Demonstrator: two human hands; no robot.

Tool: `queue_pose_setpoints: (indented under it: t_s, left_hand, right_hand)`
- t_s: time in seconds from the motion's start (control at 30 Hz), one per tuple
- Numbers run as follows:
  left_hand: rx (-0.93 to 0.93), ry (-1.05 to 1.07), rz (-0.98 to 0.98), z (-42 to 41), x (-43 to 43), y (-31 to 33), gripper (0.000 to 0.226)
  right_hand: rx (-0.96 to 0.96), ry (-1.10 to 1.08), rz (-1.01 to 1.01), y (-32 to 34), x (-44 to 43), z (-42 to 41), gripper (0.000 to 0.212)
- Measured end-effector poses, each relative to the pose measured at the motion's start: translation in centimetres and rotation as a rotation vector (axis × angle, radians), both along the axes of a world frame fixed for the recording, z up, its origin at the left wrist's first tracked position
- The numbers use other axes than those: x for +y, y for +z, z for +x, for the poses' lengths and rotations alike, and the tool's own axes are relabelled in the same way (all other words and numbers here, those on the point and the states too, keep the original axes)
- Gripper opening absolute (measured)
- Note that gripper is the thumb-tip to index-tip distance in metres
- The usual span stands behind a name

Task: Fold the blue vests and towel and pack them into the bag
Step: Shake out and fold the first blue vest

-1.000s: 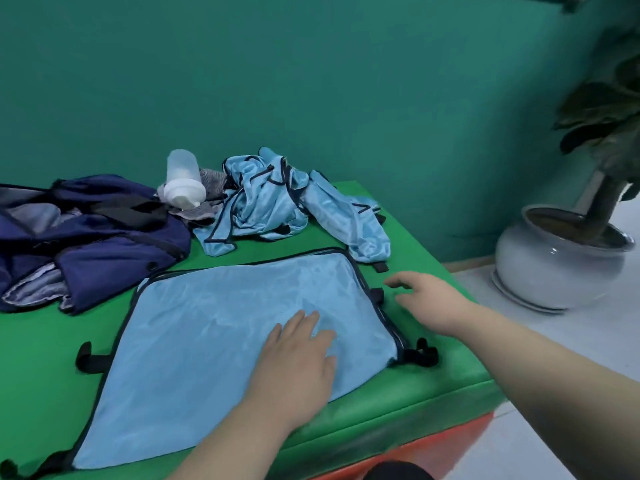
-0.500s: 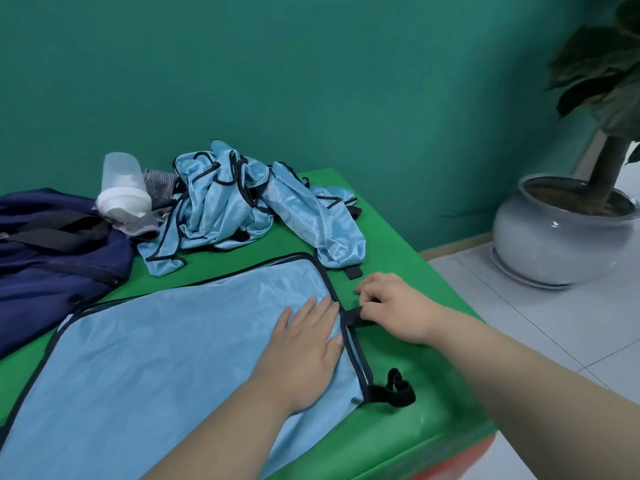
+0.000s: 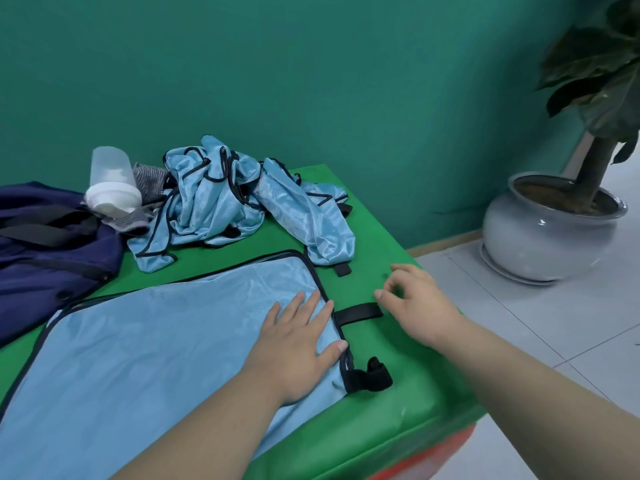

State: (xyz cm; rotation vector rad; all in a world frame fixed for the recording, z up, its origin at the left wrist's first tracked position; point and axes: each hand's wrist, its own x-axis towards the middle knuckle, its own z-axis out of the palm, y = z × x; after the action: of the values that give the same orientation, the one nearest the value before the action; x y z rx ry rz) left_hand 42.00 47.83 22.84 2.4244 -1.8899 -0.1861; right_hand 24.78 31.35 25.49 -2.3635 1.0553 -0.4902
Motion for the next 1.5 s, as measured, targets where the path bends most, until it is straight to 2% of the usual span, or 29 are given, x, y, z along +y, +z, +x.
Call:
queue_pose_setpoints:
  t_s: [0.07, 0.13, 0.23, 0.33, 0.43, 0.57, 0.63, 0.7, 0.77, 0.83, 1.0, 1.1, 1.2, 1.33, 1.5]
  left_hand:
    - [-0.001, -0.004, -0.007, 0.0, 0.1, -0.1, 0.085]
    - [0.006, -0.001, -0.014, 0.0, 0.2, -0.3, 0.081]
    - [0.057, 0.020, -0.055, 0.0, 0.3, 0.1, 0.072]
    - [-0.002, 0.032, -0.129, -0.5, 1.1, 1.4, 0.081]
    - [0.049, 0.065, -0.219, -1.9, 3.1, 2.6, 0.072]
    - [0.117, 0.018, -0.100, -4.1, 5.1, 2.1, 0.052]
    - [0.162, 0.029, -0.058, -4.4, 5.4, 1.4, 0.053]
    - [0.130, 0.022, -0.046, -4.4, 5.5, 0.7, 0.055]
    - [0.106, 0.015, -0.040, -4.3, 5.6, 0.4, 0.056]
    - [0.107, 0.009, -0.037, -4.3, 5.6, 0.3, 0.056]
    - [0.119, 0.014, -0.041, -4.5, 5.8, 0.3, 0.056]
    - [0.113, 0.019, -0.042, -4.5, 5.7, 0.3, 0.057]
    - [0.096, 0.020, -0.043, -4.5, 5.6, 0.2, 0.058]
    - [0.098, 0.032, -0.056, -4.5, 5.6, 0.0, 0.058]
    - [0.093, 0.033, -0.074, -4.7, 5.5, 0.0, 0.058]
  right_hand:
    - [-0.142, 0.014, 0.029, 0.8, 2.2, -0.9, 0.017]
    - [-0.210, 0.138, 0.103, 0.9, 4.8, -1.9, 0.019]
    - [-0.167, 0.330, 0.168, -0.4, 7.5, -3.2, 0.030]
    - [-0.103, 0.347, 0.143, -1.6, 7.9, -4.0, 0.033]
    - [-0.079, 0.356, 0.079, -2.2, 7.7, -4.1, 0.026]
    - [-0.078, 0.381, 0.040, -2.7, 7.5, -4.1, 0.026]
    - [-0.062, 0.412, 0.060, -2.4, 7.4, -4.3, 0.022]
    - [-0.049, 0.453, 0.081, -2.3, 7.4, -4.8, 0.014]
    - [-0.089, 0.454, 0.071, -2.7, 7.5, -5.4, 0.012]
    - [-0.148, 0.441, -0.026, -3.2, 7.5, -6.0, 0.006]
    - [-0.135, 0.414, -0.321, -3.4, 6.9, -6.4, 0.025]
    - [-0.206, 0.353, -0.236, -3.8, 7.6, -6.3, 0.025]
    - [-0.175, 0.367, -0.227, -3.7, 8.1, -6.5, 0.009]
    - [-0.143, 0.347, -0.207, -3.3, 8.3, -6.4, 0.028]
    - [-0.167, 0.328, -0.179, -3.3, 8.4, -6.4, 0.027]
